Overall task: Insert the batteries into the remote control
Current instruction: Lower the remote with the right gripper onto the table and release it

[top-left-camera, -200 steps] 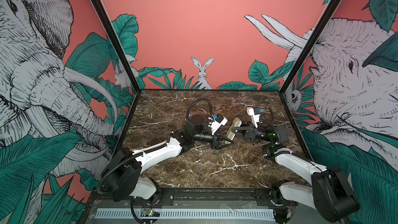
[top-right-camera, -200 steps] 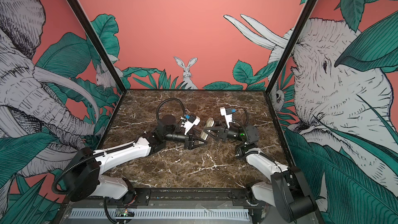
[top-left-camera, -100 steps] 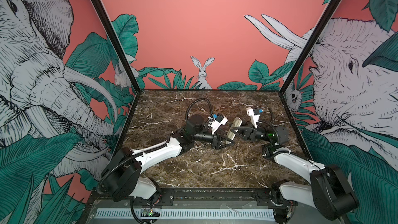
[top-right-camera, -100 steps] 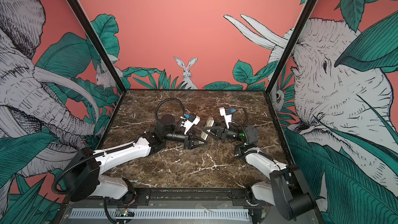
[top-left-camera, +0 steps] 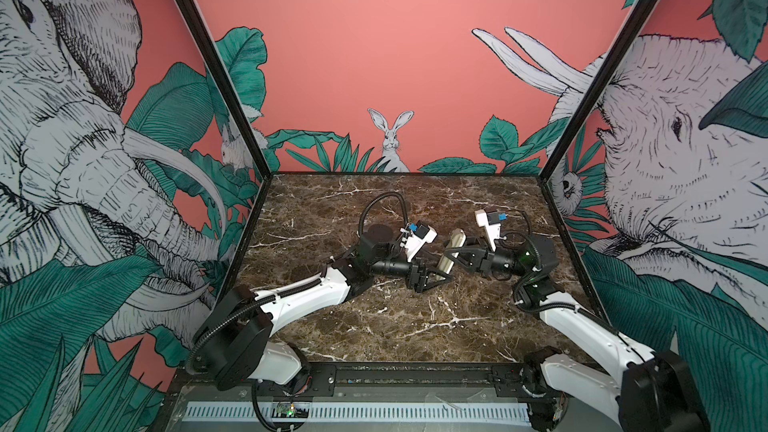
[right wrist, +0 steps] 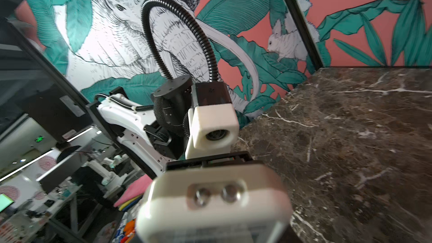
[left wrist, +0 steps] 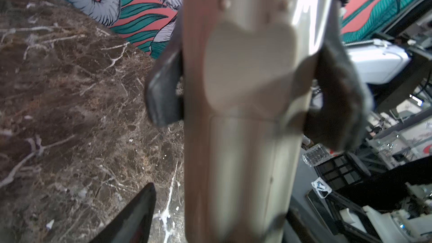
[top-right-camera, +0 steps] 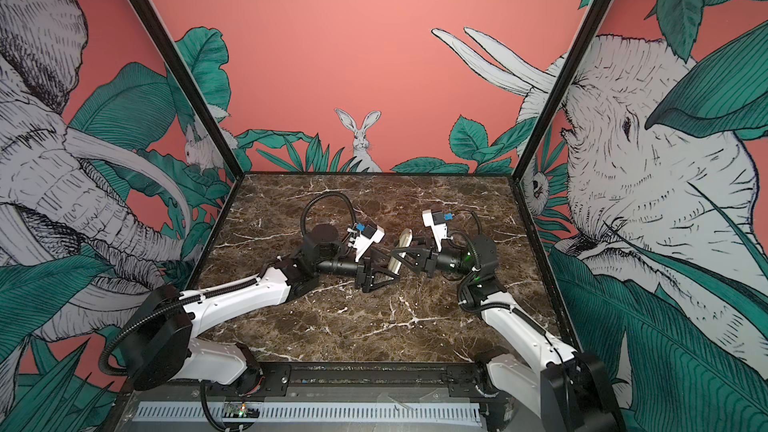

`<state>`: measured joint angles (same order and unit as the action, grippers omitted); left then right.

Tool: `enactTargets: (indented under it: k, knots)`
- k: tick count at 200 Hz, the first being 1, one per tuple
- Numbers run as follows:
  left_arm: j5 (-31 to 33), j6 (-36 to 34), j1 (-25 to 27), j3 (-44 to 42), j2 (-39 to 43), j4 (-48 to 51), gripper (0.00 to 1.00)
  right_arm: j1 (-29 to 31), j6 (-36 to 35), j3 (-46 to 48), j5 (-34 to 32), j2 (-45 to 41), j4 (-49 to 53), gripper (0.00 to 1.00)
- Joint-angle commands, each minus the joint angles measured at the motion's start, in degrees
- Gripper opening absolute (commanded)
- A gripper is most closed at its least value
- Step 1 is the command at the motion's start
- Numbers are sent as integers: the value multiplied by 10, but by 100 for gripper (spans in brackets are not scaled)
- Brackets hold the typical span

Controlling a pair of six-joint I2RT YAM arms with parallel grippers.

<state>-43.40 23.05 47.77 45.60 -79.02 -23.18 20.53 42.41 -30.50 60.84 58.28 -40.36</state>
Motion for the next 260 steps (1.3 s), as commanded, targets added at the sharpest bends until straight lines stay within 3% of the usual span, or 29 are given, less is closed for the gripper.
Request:
enactTargets:
  k: [1,23,57,84,116,183,260]
  knots:
    - [74,-21,-12,-32,37,26,87,4,-135,-46,-46,-35,199,7]
    - [156,-23,-21,-61,58,33,91,4,-177,-72,-89,-38,299,10]
    - [356,-74,-21,-74,117,145,94,4,-230,-130,-197,10,493,8]
    - [432,-84,-21,-107,160,166,96,4,-216,-131,-225,36,519,6]
    - [435,-87,-20,-122,162,182,97,5,-229,-137,-287,57,582,8]
    - [379,-104,-2,-158,135,108,96,10,-243,-156,-403,128,627,7]
    - [372,-118,-1,-185,133,78,96,13,-238,-158,-445,234,603,6]
